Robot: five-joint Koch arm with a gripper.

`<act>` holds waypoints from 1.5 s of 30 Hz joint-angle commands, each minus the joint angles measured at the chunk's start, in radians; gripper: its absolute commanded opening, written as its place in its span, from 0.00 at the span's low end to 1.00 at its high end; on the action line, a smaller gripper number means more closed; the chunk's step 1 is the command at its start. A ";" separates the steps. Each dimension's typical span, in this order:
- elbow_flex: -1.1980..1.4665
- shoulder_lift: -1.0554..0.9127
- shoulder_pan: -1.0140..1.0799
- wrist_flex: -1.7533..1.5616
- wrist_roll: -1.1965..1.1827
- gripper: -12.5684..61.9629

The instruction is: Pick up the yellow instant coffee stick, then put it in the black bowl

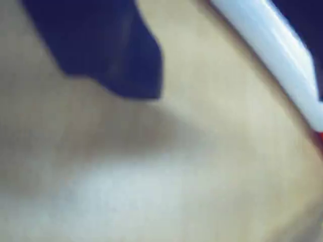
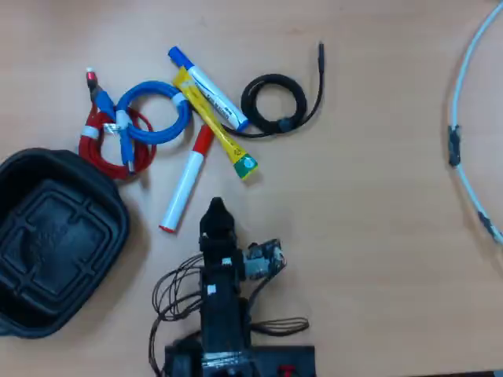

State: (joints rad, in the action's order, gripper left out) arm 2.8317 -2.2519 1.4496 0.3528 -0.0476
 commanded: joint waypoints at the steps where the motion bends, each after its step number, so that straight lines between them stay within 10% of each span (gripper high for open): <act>1: -0.101 -0.005 -0.012 0.153 0.008 0.60; 24: -1.184 0.541 -0.146 0.873 0.186 0.60; 45: -1.466 0.617 -0.132 0.868 -0.495 0.60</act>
State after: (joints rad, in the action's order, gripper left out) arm 1.4818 -1.6322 1.3177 1.2318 -0.4495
